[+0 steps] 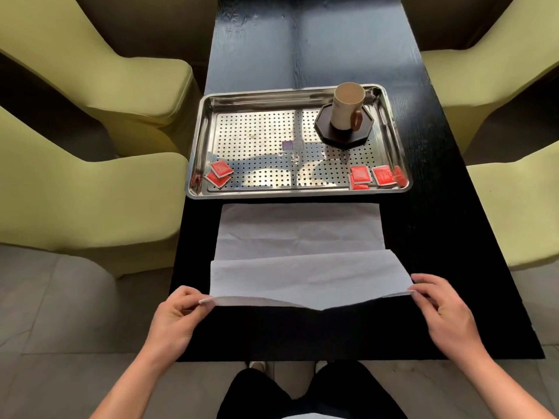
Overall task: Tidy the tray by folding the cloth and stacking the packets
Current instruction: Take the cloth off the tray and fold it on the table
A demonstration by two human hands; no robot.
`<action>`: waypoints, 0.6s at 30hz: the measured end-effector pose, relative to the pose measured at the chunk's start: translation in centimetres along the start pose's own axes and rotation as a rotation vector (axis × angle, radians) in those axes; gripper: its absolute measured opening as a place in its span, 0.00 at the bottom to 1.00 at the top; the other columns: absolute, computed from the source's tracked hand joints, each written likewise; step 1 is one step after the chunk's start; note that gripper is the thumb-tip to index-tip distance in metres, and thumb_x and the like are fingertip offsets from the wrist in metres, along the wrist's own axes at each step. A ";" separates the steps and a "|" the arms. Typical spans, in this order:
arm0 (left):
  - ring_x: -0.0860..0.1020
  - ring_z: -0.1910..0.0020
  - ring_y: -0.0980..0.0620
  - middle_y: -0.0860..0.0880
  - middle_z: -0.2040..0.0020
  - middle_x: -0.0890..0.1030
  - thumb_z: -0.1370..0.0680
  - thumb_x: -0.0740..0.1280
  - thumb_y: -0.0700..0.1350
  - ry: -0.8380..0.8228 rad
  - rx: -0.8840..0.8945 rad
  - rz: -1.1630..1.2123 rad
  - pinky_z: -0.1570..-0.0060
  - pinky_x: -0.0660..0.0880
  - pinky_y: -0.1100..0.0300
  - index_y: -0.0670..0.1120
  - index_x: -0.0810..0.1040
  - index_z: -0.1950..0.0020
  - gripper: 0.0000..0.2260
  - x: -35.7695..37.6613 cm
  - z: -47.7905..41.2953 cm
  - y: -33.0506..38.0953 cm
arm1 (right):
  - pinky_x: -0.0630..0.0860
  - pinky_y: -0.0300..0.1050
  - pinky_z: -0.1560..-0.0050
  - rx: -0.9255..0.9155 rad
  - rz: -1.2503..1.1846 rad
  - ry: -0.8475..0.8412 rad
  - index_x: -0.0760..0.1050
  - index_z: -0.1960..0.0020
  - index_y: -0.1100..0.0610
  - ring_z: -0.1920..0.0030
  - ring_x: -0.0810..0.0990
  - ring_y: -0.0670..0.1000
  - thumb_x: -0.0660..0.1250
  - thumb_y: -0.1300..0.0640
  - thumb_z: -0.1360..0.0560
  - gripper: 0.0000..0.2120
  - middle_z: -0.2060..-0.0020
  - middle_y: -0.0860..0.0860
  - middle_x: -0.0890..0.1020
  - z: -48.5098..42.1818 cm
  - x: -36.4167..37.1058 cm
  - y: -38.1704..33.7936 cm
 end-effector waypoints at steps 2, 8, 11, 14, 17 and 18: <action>0.76 0.42 0.57 0.58 0.45 0.78 0.28 0.72 0.51 0.003 0.030 -0.103 0.42 0.70 0.58 0.55 0.87 0.59 0.04 -0.7 0.6 0.0 | 0.74 0.30 0.50 0.036 -0.059 -0.070 0.82 0.47 0.49 0.47 0.81 0.42 0.66 0.62 0.21 0.11 0.50 0.41 0.84 0.3 -0.7 -0.3; 0.82 0.44 0.56 0.51 0.48 0.87 0.26 0.71 0.42 -0.064 -0.100 0.175 0.45 0.75 0.68 0.49 0.88 0.51 0.07 -1.6 2.8 -0.8 | 0.72 0.25 0.53 0.005 -0.091 -0.018 0.82 0.50 0.45 0.49 0.80 0.38 0.66 0.65 0.22 0.15 0.52 0.40 0.84 1.8 -2.4 -1.6; 0.83 0.56 0.49 0.43 0.56 0.87 0.25 0.71 0.41 0.045 -0.117 0.246 0.56 0.79 0.64 0.45 0.87 0.54 0.05 -1.5 3.2 -1.0 | 0.73 0.25 0.58 0.017 -0.113 -0.011 0.82 0.53 0.45 0.54 0.81 0.37 0.69 0.65 0.24 0.15 0.56 0.37 0.84 2.2 -2.3 -1.7; 0.84 0.57 0.49 0.41 0.56 0.87 0.23 0.69 0.38 0.080 -0.149 0.276 0.55 0.80 0.56 0.45 0.88 0.54 0.07 -1.4 3.5 -1.2 | 0.75 0.25 0.57 0.096 -0.283 -0.018 0.84 0.57 0.47 0.56 0.83 0.41 0.73 0.67 0.26 0.14 0.59 0.42 0.86 2.1 -2.9 -1.1; 0.84 0.61 0.51 0.40 0.57 0.87 0.23 0.69 0.36 0.098 -0.166 0.292 0.64 0.80 0.63 0.45 0.88 0.55 0.08 -1.9 3.9 -1.7 | 0.76 0.29 0.59 0.108 -0.360 -0.113 0.85 0.54 0.48 0.60 0.83 0.43 0.73 0.67 0.28 0.13 0.60 0.50 0.87 2.4 -3.7 -0.9; 0.84 0.62 0.51 0.40 0.58 0.87 0.23 0.69 0.36 0.100 -0.167 0.293 0.65 0.80 0.63 0.45 0.88 0.55 0.08 -2.0 3.9 -1.8 | 0.76 0.30 0.60 0.110 -0.362 -0.142 0.85 0.54 0.48 0.61 0.83 0.43 0.73 0.66 0.27 0.13 0.60 0.52 0.87 2.5 -3.9 -1.1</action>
Point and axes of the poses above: each hand's wrist, its own z-axis away from the middle knuckle, its own x-axis out of the palm, y = z × x, the point moved 4 cm from there along -z, towards the middle knuckle
